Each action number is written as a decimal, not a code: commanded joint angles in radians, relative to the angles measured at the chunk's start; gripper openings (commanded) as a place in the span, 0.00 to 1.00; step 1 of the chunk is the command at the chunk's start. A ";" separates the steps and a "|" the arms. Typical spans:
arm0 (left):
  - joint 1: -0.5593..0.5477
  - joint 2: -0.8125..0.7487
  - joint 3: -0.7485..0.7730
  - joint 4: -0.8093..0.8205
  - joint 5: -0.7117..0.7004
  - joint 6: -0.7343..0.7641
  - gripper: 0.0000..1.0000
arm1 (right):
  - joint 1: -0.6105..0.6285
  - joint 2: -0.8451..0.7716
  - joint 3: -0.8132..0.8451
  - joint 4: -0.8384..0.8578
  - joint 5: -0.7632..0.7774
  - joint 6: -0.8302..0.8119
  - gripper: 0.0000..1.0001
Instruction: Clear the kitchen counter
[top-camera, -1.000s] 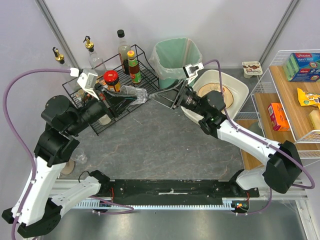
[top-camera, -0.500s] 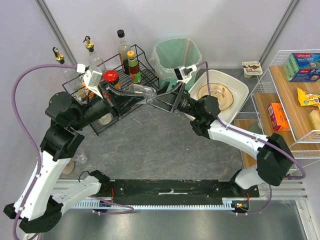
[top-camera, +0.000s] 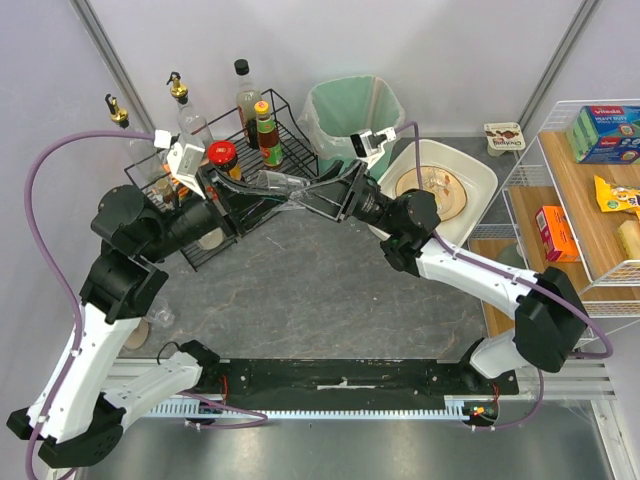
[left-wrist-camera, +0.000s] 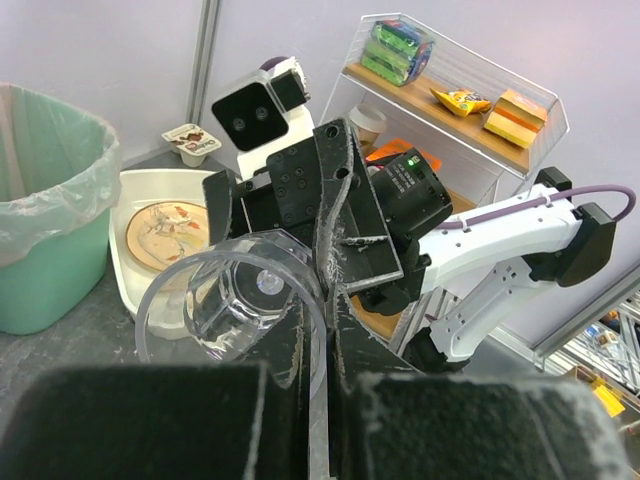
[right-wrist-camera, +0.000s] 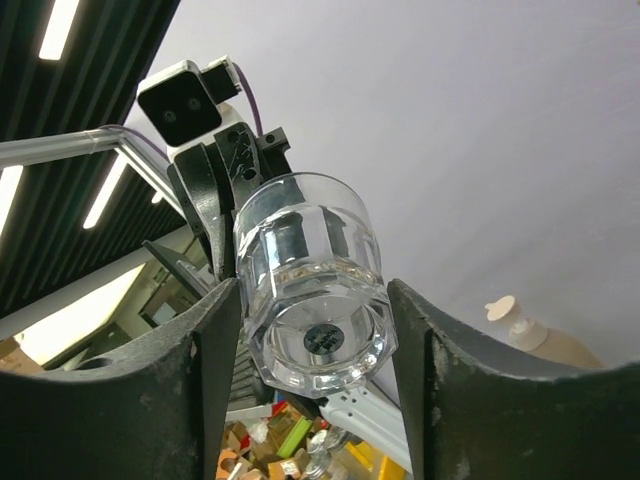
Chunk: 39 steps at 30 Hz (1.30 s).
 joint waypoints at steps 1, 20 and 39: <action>-0.002 -0.007 0.001 -0.003 0.020 0.002 0.02 | 0.007 -0.024 0.035 -0.047 0.031 -0.043 0.58; -0.002 -0.073 -0.043 -0.296 -0.684 0.154 0.95 | -0.014 -0.191 0.109 -0.996 0.342 -0.543 0.29; -0.004 -0.044 -0.126 -0.322 -0.652 0.166 0.95 | -0.358 -0.047 0.152 -1.675 0.974 -0.943 0.30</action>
